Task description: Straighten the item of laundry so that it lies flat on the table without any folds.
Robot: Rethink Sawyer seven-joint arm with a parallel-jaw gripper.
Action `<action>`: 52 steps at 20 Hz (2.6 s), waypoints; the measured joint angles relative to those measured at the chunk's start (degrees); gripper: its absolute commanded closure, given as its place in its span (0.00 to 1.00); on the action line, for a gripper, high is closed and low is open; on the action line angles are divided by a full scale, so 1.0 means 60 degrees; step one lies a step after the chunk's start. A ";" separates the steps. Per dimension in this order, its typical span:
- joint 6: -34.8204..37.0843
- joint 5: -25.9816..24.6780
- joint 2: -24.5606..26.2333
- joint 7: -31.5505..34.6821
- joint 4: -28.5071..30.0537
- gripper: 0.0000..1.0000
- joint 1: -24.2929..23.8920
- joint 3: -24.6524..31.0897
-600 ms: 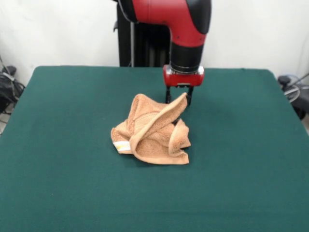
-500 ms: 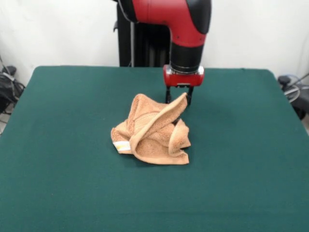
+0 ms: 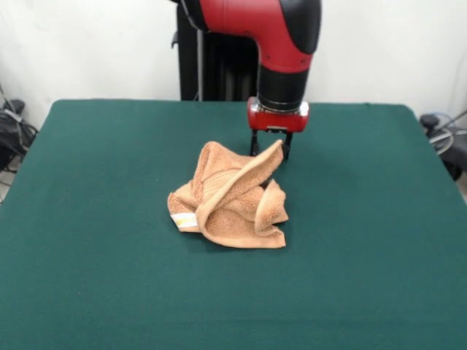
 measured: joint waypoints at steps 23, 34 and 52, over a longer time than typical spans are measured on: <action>0.1324 0.1252 -0.1836 0.0000 -0.0187 0.00 0.0938 -0.0552; 0.1383 0.1247 -0.1433 0.0000 -0.1050 0.00 0.0349 -0.0540; 0.1385 0.1244 -0.0972 0.0000 -0.1509 0.00 0.0116 -0.0489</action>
